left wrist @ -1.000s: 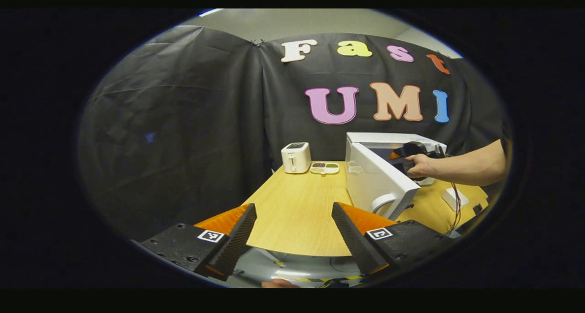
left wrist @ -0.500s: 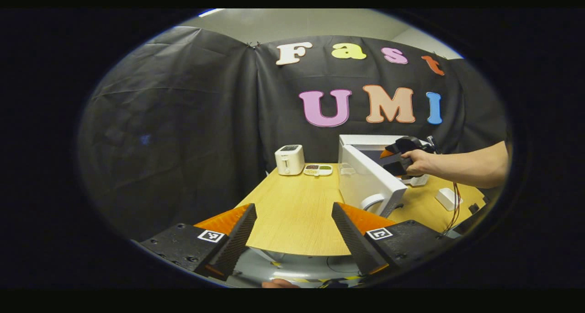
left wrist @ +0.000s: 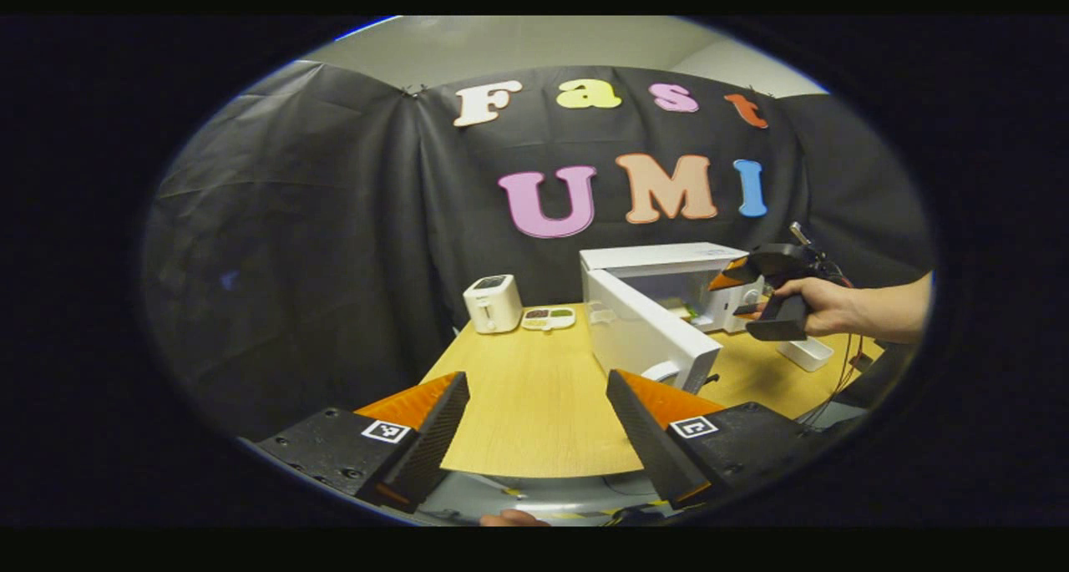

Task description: Open the microwave oven with the left hand, put the food in, and close the microwave oven.

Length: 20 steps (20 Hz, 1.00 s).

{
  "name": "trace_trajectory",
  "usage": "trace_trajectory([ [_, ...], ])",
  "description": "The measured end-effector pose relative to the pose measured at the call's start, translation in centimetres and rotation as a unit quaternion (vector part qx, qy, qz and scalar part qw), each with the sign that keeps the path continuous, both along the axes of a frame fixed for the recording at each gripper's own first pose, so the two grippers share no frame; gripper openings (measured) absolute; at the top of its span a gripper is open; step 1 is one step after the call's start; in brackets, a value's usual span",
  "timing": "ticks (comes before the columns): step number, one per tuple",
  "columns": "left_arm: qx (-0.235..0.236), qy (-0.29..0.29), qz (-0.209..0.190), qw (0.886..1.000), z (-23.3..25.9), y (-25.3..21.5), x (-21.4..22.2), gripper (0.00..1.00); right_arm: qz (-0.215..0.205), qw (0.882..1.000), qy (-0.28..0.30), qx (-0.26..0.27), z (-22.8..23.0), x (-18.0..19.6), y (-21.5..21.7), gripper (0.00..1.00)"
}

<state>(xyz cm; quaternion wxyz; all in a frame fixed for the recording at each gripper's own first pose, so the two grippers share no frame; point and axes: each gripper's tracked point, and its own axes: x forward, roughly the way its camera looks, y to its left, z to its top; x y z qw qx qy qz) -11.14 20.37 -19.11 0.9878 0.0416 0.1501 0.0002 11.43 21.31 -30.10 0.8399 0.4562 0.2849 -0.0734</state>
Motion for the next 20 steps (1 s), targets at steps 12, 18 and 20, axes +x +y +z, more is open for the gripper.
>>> trace_trajectory([
  [12,0.005,0.006,-0.088,0.996,-0.4,-3.3,7.2,1.00,0.007,0.954,-0.136,-0.267,9.5,-8.3,-13.0,0.96],
  [18,-0.005,0.028,-0.108,0.994,-1.8,-4.5,9.7,1.00,-0.032,0.900,-0.206,-0.384,17.5,-10.6,-18.2,0.96],
  [20,-0.018,0.045,-0.106,0.993,-2.6,-4.7,10.1,0.93,-0.041,0.883,-0.215,-0.415,19.4,-11.2,-19.6,0.84],
])
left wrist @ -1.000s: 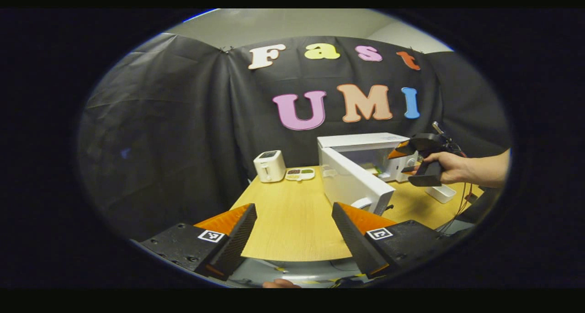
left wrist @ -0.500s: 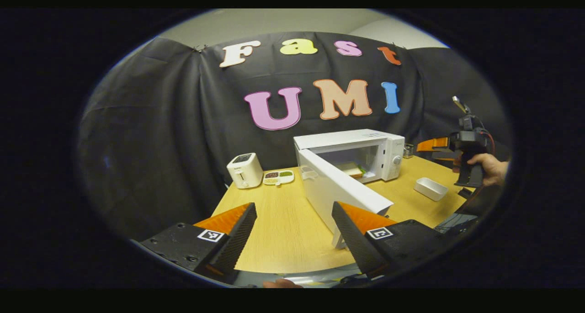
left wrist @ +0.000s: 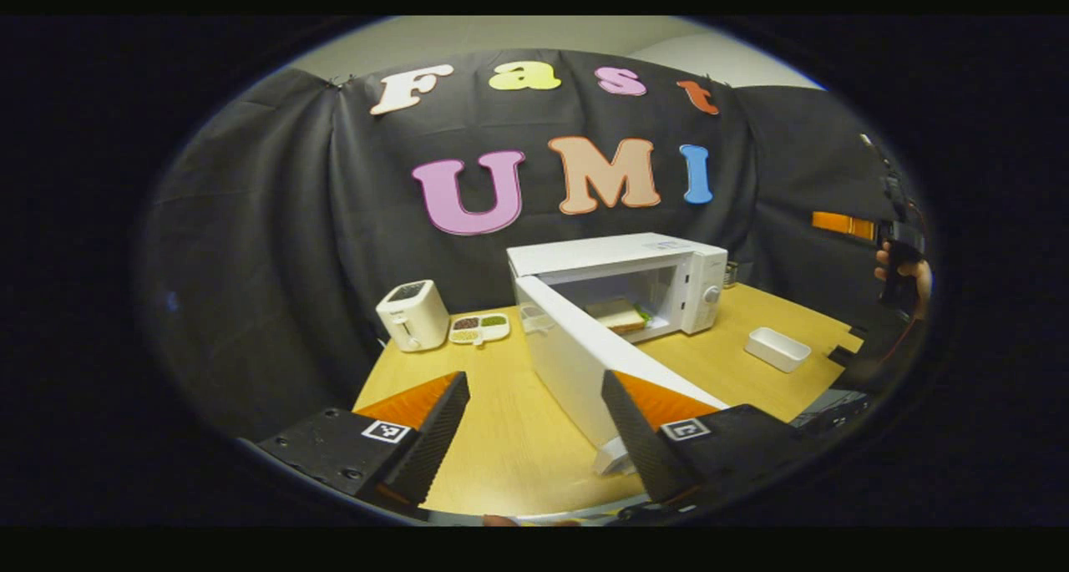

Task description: Open the microwave oven with the left hand, put the food in, and close the microwave oven.

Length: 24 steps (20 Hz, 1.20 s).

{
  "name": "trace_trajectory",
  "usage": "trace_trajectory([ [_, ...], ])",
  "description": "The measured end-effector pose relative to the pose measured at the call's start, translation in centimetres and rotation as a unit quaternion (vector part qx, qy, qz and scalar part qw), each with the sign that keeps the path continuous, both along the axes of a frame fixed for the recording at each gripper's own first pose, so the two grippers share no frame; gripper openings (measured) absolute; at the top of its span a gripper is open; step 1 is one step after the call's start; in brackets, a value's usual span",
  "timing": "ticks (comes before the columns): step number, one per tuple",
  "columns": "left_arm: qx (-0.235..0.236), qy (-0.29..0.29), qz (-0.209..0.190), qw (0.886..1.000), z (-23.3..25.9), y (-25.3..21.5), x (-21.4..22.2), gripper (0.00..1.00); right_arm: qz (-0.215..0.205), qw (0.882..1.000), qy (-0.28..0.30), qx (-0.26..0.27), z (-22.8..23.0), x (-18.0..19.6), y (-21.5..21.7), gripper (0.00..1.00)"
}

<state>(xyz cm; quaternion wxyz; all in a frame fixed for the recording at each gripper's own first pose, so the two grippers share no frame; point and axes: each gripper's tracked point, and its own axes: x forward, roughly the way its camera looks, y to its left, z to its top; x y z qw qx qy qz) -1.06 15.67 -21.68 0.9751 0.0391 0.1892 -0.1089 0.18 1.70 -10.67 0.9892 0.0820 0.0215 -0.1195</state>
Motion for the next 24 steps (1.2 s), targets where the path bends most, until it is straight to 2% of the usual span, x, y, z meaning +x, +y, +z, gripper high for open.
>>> trace_trajectory([
  [2,-0.004,0.010,0.014,1.000,-0.4,0.2,0.6,0.53,-0.016,1.000,-0.011,-0.003,1.2,-0.4,-1.4,0.85],
  [3,-0.004,0.010,0.014,1.000,-0.5,0.4,0.8,0.36,-0.023,1.000,-0.017,-0.004,1.6,-0.5,-2.1,0.85],
  [4,-0.012,0.024,-0.008,1.000,-1.2,-1.4,0.4,0.19,-0.030,0.999,-0.021,-0.007,2.0,-0.9,-2.9,0.85],
  [5,0.000,0.030,-0.013,0.999,-1.7,-1.6,0.2,0.02,-0.036,0.999,-0.022,-0.014,2.3,-1.1,-3.5,0.84],
  [6,0.008,0.030,-0.025,0.999,-1.9,-2.0,0.5,0.08,-0.041,0.999,-0.023,-0.024,2.5,-1.3,-4.0,0.84],
  [7,0.031,0.018,-0.013,0.999,-1.7,-1.5,0.8,0.00,-0.046,0.998,-0.025,-0.038,2.9,-1.3,-4.6,0.84],
  [8,0.048,0.009,-0.002,0.999,-1.6,-0.8,1.5,0.00,-0.050,0.997,-0.026,-0.052,3.1,-1.4,-5.2,0.84],
  [10,0.022,0.019,-0.012,1.000,-2.0,-2.3,1.1,0.00,-0.057,0.996,-0.028,-0.068,3.7,-2.0,-5.8,0.85],
  [13,0.015,0.026,0.007,1.000,-2.6,-1.8,1.5,0.02,-0.062,0.995,-0.024,-0.078,3.7,-2.5,-6.5,0.85],
  [14,0.014,0.029,0.014,0.999,-3.0,-1.7,1.5,0.00,-0.062,0.995,-0.022,-0.081,3.5,-2.6,-6.8,0.96],
  [15,0.012,0.033,0.023,0.999,-3.4,-1.5,1.6,0.00,-0.060,0.994,-0.016,-0.086,3.3,-2.6,-7.0,0.86],
  [17,0.009,0.043,0.033,0.998,-4.2,-1.4,1.5,0.00,-0.055,0.994,-0.007,-0.098,2.9,-2.5,-7.1,0.95],
  [23,0.008,0.059,0.062,0.996,-5.0,-0.9,1.2,0.00,-0.014,0.993,-0.004,-0.115,3.3,-1.4,-5.8,0.96],
  [24,0.009,0.060,0.065,0.996,-4.9,-0.9,1.2,0.00,-0.011,0.994,-0.005,-0.112,3.4,-1.2,-5.9,1.00],
])
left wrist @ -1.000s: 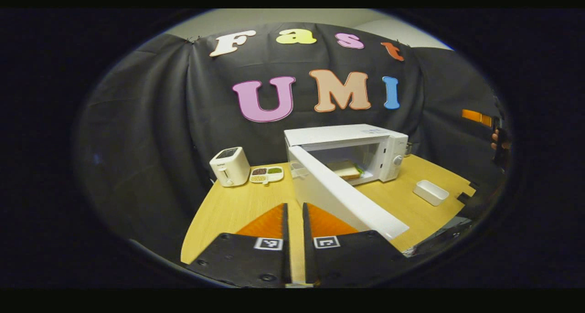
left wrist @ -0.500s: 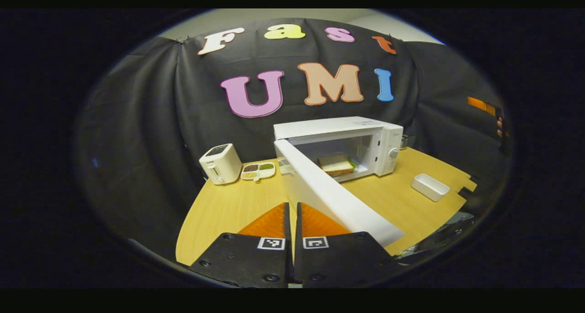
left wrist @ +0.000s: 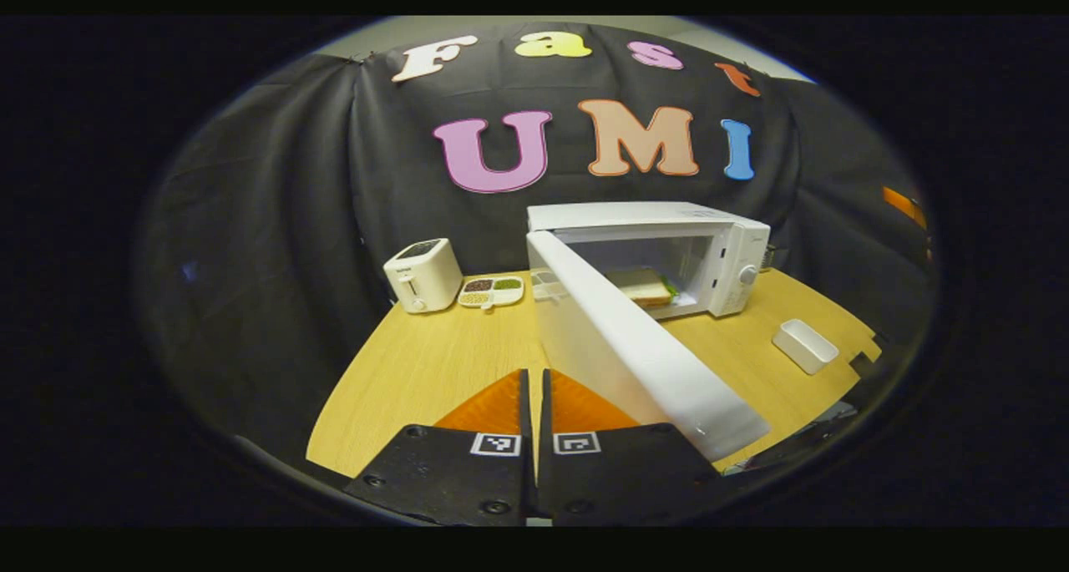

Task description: Open the microwave oven with the left hand, put the food in, and close the microwave oven.

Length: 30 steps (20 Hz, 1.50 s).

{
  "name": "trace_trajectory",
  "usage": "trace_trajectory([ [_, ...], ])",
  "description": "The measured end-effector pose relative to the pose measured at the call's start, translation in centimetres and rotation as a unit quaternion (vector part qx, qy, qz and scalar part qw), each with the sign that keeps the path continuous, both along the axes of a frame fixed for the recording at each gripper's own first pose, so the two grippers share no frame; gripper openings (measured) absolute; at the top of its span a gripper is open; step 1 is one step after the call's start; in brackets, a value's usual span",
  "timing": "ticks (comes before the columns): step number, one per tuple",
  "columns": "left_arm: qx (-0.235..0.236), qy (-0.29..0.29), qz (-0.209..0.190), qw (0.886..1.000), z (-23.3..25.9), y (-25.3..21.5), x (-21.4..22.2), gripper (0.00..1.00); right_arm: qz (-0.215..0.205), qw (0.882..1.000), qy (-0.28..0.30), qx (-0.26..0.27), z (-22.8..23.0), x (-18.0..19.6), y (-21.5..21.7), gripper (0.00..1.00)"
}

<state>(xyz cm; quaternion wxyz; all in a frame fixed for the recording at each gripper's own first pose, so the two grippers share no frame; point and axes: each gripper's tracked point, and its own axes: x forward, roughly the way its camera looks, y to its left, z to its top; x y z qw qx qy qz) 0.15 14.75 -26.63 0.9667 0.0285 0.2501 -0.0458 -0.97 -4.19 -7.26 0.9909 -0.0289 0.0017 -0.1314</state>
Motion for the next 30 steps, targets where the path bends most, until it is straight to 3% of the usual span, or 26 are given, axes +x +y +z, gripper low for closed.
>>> trace_trajectory([
  [9,0.010,0.004,0.000,1.000,-0.3,-2.5,-0.1,0.00,0.049,0.999,0.004,0.015,0.0,2.4,0.4,0.96],
  [30,-0.003,-0.007,-0.046,0.999,1.0,-13.1,3.0,0.00,0.076,0.997,0.013,0.017,-0.4,3.5,-1.8,0.96],
])
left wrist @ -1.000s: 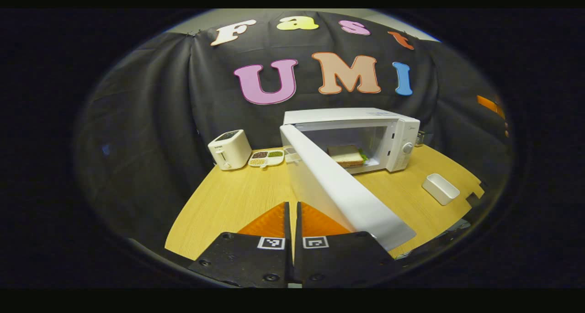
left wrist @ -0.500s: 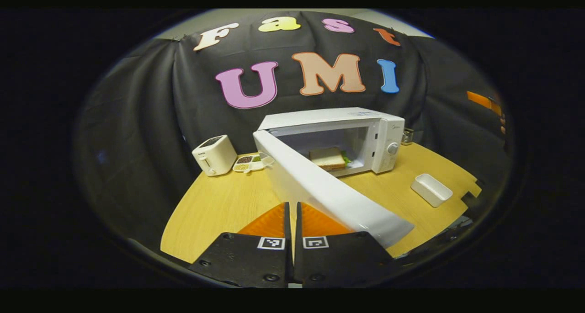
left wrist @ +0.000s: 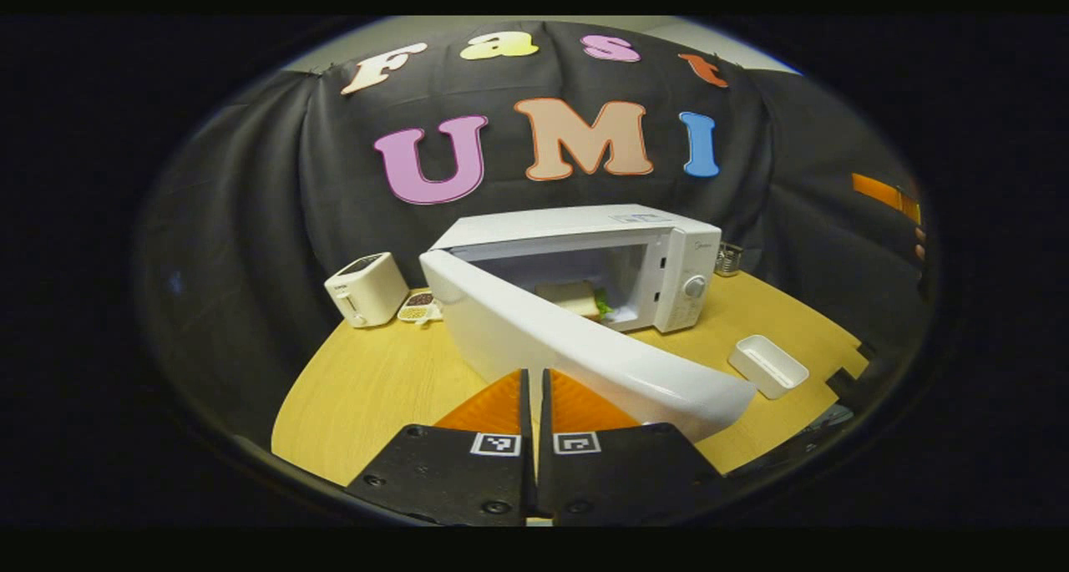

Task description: Open the microwave oven with the left hand, put the food in, and close the microwave oven.

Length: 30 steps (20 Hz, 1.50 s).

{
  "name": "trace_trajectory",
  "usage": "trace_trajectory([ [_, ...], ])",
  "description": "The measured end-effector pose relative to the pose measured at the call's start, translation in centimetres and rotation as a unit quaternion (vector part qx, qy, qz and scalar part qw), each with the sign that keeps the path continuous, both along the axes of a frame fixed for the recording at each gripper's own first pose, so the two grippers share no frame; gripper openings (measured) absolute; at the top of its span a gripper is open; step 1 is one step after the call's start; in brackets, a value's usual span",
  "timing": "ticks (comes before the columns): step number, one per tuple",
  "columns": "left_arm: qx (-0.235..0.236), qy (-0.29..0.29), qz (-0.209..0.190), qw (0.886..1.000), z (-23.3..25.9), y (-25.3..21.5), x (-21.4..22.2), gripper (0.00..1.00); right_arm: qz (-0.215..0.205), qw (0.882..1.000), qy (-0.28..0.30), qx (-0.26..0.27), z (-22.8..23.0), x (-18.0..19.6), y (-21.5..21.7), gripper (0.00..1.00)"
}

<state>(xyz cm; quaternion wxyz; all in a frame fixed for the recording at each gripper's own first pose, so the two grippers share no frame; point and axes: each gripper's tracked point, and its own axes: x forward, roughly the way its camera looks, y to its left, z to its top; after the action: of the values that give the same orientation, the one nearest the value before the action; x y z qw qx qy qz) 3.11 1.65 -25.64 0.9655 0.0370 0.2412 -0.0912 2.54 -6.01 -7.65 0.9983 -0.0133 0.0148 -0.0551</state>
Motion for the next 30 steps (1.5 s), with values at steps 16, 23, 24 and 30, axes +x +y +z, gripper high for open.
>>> trace_trajectory([
  [16,-0.009,-0.021,-0.042,0.999,0.7,-7.7,5.1,0.00,-0.009,1.000,-0.016,-0.002,0.6,-0.4,-2.9,0.96],
  [23,-0.018,-0.022,-0.039,0.999,0.7,-9.1,7.4,0.00,-0.014,1.000,-0.016,-0.006,0.6,-0.1,-3.9,0.96],
  [24,-0.018,-0.022,-0.039,0.999,0.7,-9.3,7.8,0.00,-0.014,1.000,-0.016,-0.006,0.6,-0.1,-3.9,0.96],
  [30,-0.029,-0.020,-0.034,0.999,0.6,-10.9,10.4,0.02,-0.014,1.000,-0.016,0.001,0.4,0.4,-4.3,0.96],
])
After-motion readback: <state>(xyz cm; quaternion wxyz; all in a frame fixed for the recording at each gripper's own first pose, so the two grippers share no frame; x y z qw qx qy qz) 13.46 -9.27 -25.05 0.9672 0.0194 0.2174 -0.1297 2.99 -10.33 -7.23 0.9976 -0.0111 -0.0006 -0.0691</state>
